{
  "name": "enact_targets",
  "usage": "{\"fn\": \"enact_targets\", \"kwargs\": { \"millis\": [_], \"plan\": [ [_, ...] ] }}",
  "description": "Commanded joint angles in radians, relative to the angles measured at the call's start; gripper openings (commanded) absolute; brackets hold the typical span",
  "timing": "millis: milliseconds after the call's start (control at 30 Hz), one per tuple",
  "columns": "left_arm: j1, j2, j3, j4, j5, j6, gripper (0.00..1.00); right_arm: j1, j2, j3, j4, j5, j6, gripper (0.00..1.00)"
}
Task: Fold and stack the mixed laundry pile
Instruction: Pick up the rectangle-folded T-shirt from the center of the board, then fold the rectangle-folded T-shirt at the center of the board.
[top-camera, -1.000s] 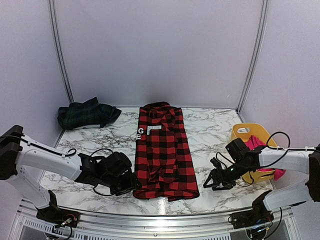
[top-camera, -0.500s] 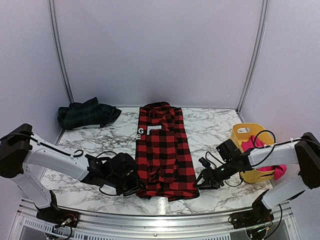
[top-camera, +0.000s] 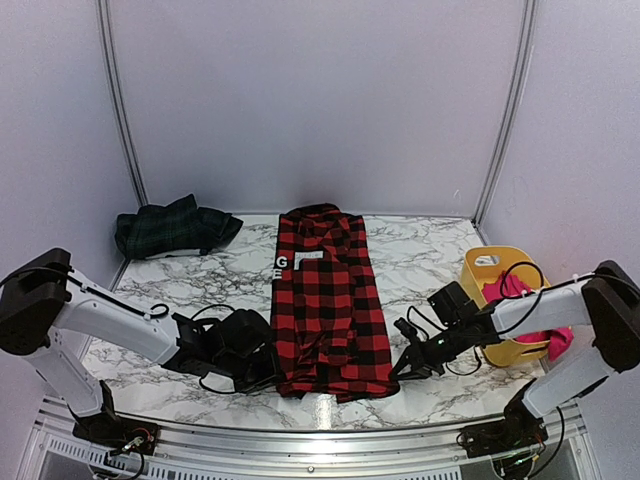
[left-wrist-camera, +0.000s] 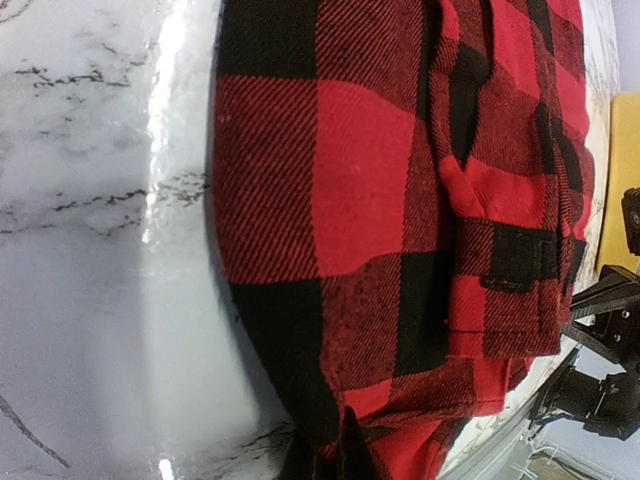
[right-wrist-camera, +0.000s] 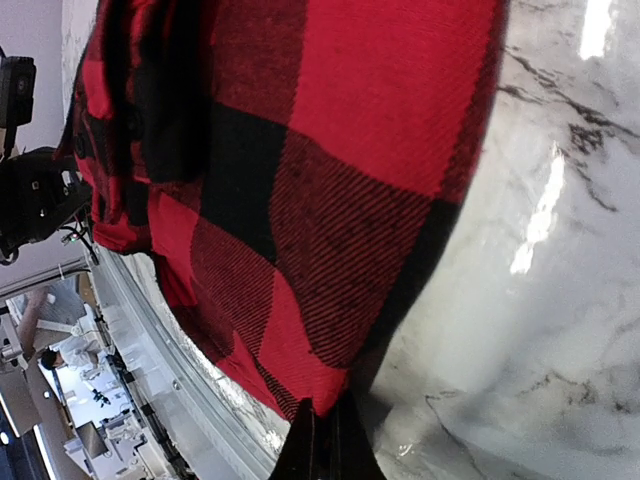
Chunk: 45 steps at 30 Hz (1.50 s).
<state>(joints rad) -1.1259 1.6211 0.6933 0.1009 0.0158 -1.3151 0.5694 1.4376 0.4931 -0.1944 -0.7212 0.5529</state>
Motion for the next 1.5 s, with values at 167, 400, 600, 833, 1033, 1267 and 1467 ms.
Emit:
{"fn": "enact_targets", "kwargs": {
  "millis": [167,400,600,833,1033,1267,1467],
  "plan": [
    [-0.139,-0.099,0.069,-0.146,-0.047,-0.003,0.0,0.022,-0.334,-0.017,-0.188,-0.036,0.041,0.0],
    [-0.121,-0.205,0.068,-0.156,-0.085,0.006,0.0,0.02,-0.409,0.065,-0.225,-0.023,0.051,0.0],
    [0.004,-0.227,0.145,-0.161,-0.058,0.042,0.0,-0.019,-0.278,0.221,-0.169,-0.012,0.033,0.0],
    [0.219,-0.151,0.279,-0.168,0.064,0.157,0.0,-0.146,-0.007,0.504,-0.168,-0.051,-0.044,0.0],
    [0.393,0.063,0.476,-0.173,0.169,0.244,0.0,-0.217,0.282,0.771,-0.167,-0.066,-0.083,0.0],
    [0.525,0.337,0.681,-0.159,0.256,0.296,0.0,-0.258,0.607,1.04,-0.17,-0.072,-0.109,0.0],
    [0.587,0.508,0.79,-0.125,0.29,0.302,0.0,-0.276,0.766,1.146,-0.109,-0.071,-0.082,0.0]
  ]
}}
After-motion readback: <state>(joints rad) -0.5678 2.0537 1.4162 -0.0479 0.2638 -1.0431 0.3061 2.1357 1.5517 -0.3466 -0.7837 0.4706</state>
